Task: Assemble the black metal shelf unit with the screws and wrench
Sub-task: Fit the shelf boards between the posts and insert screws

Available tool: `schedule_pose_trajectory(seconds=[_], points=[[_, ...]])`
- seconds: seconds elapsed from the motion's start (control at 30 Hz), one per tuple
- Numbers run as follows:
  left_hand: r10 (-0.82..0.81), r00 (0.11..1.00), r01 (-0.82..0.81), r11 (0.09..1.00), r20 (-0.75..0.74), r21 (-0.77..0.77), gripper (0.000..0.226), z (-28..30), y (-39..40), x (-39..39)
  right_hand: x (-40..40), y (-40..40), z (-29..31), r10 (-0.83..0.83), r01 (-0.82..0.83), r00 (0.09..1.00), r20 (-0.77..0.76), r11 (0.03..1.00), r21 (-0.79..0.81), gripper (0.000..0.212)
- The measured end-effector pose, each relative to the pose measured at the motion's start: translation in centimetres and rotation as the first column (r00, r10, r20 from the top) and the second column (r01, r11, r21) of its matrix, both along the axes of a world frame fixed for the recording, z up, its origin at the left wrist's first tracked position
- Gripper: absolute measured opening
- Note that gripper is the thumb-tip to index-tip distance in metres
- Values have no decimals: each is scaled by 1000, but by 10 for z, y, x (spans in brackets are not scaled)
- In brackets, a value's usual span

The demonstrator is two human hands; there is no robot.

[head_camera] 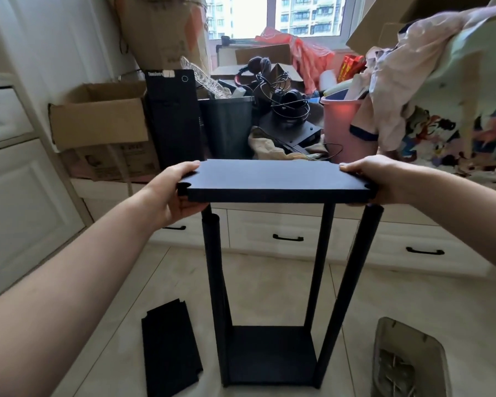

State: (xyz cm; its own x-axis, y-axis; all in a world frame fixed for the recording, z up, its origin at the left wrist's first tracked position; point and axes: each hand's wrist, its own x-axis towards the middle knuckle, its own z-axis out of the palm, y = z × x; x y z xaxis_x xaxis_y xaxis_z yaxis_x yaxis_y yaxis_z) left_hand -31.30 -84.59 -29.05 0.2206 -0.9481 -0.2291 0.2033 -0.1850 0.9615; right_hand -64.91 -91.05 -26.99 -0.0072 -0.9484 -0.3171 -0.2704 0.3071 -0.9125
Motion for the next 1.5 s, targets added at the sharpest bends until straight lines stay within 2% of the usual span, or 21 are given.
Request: schedule_pose_trajectory(seconds=[0.2, 0.33, 0.5, 0.67, 0.8, 1.0, 1.13, 1.33, 1.5], points=[[-30, 999, 31, 999, -37, 36, 15, -20, -16, -4, -9, -13, -18, -75, 75, 997, 4, 997, -7, 17], [8, 998, -6, 999, -66, 33, 11, -30, -21, -13, -11, -14, -27, -85, 86, 990, -110, 996, 3, 19], [59, 996, -60, 998, -73, -13, 19, -31, -22, -15, -14, -14, -33, -79, 79, 997, 20, 997, -9, 17], [35, 994, -37, 999, -100, -22, 15, -33, -20, -15, -11, -12, -32, -65, 64, 994, 90, 998, 11, 17], [21, 998, -22, 1000, -67, -9, 14, -36, -17, -15, -11, -9, -30, -66, 62, 992, 108, 997, 35, 18], [38, 998, -39, 999, -40, -10, 22, -35, -18, -14, -9, -10, -22, -67, 71, 995, 76, 997, -43, 19], [27, 1000, -27, 1000, -15, 10, 22, -32, -21, -11, -8, -11, -17, -66, 72, 994, 91, 996, -55, 13], [55, 994, -59, 998, 97, 37, 26, -29, -29, -6, -6, -15, -18, -57, 62, 995, 82, 996, -60, 10], [56, 997, -57, 998, 54, 12, 20, -30, -32, -8, -8, -23, -19, -55, 60, 997, 63, 995, -74, 13]])
